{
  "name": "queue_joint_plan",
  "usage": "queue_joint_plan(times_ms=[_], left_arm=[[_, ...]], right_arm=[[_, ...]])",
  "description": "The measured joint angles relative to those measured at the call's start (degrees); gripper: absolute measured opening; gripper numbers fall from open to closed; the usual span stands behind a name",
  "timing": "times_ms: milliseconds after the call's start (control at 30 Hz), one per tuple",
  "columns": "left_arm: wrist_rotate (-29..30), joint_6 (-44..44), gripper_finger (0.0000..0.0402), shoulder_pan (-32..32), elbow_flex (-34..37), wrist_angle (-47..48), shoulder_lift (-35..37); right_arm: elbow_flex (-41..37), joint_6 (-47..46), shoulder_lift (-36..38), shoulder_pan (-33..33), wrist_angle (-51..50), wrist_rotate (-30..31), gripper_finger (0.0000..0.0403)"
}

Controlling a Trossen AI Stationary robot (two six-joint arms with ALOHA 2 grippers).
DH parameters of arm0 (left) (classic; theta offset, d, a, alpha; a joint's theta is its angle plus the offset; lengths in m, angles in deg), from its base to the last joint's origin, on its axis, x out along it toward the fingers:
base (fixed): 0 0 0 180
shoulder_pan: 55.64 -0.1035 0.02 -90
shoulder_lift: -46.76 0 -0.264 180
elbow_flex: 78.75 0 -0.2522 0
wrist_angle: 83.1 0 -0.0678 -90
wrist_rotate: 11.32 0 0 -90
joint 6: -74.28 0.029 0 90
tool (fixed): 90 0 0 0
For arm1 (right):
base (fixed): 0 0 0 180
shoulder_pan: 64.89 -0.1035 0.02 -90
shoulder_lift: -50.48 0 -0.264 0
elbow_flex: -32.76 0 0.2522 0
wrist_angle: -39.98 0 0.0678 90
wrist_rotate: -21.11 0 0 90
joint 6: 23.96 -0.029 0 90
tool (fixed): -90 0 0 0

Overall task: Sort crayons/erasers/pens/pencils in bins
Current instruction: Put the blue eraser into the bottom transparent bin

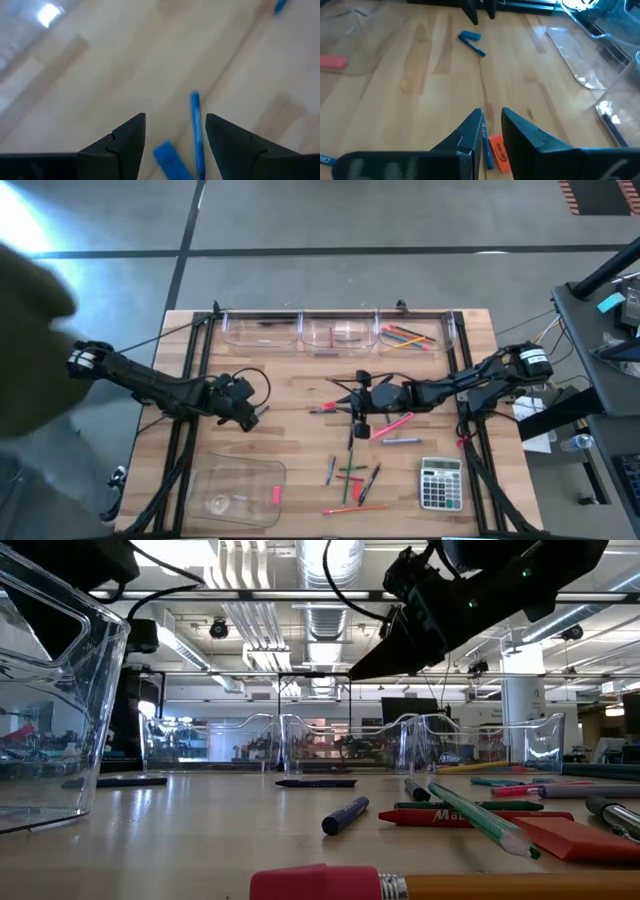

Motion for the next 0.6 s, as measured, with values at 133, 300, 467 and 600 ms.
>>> queue_joint_plan(times_ms=[133,300,467,600], left_arm=[[-5.4,5.8,0.0193,-1.7,-2.2,5.9,0.4],[-19.9,18.6,0.0193,-8.6,-4.5,8.7,0.0],[-27.2,30.7,0.0193,-17.1,-4.7,8.8,-0.3],[-32.8,33.3,0.0193,-23.7,-4.7,7.7,-1.0]], right_arm=[[0.6,0.1,1.0,0.0,0.1,-0.2,0.0063],[2.6,0.5,1.4,0.0,0.1,-0.4,0.0063],[4.2,0.7,1.4,-0.2,0.1,-1.3,0.0063],[4.5,1.3,1.4,-0.2,-0.1,-3.2,0.0063]])
